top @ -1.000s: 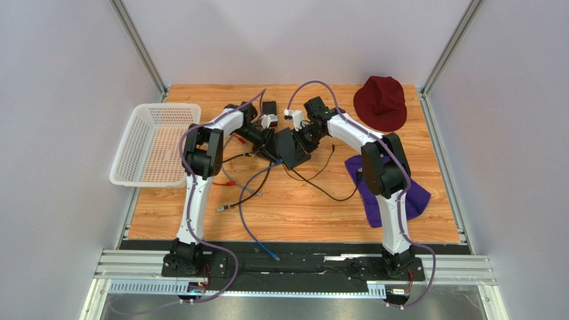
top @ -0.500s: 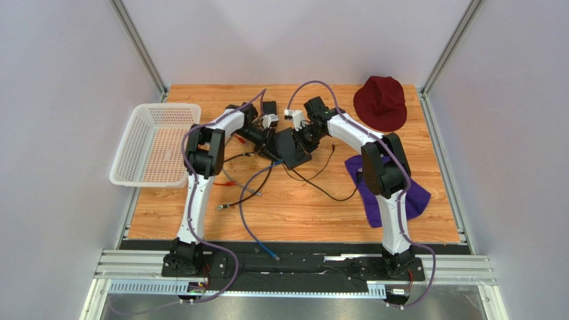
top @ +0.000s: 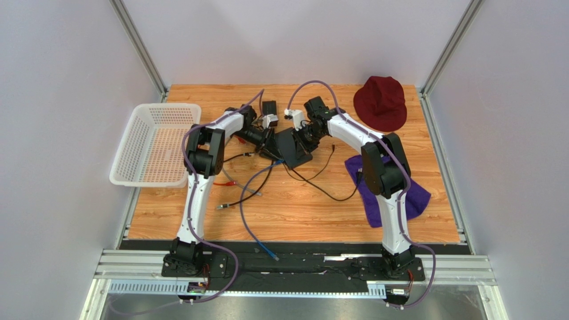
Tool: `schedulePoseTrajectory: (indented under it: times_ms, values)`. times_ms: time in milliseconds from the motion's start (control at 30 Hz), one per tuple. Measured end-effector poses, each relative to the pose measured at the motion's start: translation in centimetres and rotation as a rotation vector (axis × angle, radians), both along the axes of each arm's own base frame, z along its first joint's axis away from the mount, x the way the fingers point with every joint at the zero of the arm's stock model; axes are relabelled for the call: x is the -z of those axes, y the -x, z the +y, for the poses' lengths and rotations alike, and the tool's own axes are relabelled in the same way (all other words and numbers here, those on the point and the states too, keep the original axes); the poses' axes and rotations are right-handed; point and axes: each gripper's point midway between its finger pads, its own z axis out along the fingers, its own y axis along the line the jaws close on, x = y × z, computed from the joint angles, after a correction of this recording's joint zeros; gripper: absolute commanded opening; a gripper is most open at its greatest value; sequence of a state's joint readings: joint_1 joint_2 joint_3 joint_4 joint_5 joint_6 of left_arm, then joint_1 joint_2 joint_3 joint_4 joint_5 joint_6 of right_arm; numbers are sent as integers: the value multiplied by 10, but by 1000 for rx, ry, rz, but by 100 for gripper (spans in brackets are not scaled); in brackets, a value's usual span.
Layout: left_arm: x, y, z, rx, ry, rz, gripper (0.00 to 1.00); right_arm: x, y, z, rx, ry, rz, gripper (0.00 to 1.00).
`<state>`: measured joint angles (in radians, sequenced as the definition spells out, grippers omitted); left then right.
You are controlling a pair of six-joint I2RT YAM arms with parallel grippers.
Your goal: Pull the plug from the switch port
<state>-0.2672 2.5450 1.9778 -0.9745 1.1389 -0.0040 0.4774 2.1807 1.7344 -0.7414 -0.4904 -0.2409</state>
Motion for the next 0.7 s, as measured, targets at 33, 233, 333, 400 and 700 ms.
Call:
schedulePoseTrajectory:
  times_ms: [33, 233, 333, 400, 700]
  values:
    - [0, 0, -1, -2, 8, -1, 34, 0, 0, 0, 0, -1, -1, 0]
    - [-1, 1, -5, -30, 27, -2, 33, 0, 0, 1, 3, -3, 0, 0]
    - [0, 2, -6, -43, 22, -6, 29, 0, 0, 1, 4, -4, 1, 0]
    - [1, 1, -6, -45, 24, -9, 27, 0, 0, 1, 5, -4, 1, 0]
    - [0, 1, -7, -54, 37, -9, 2, -1, 1, 14, -19, -13, -17, 0]
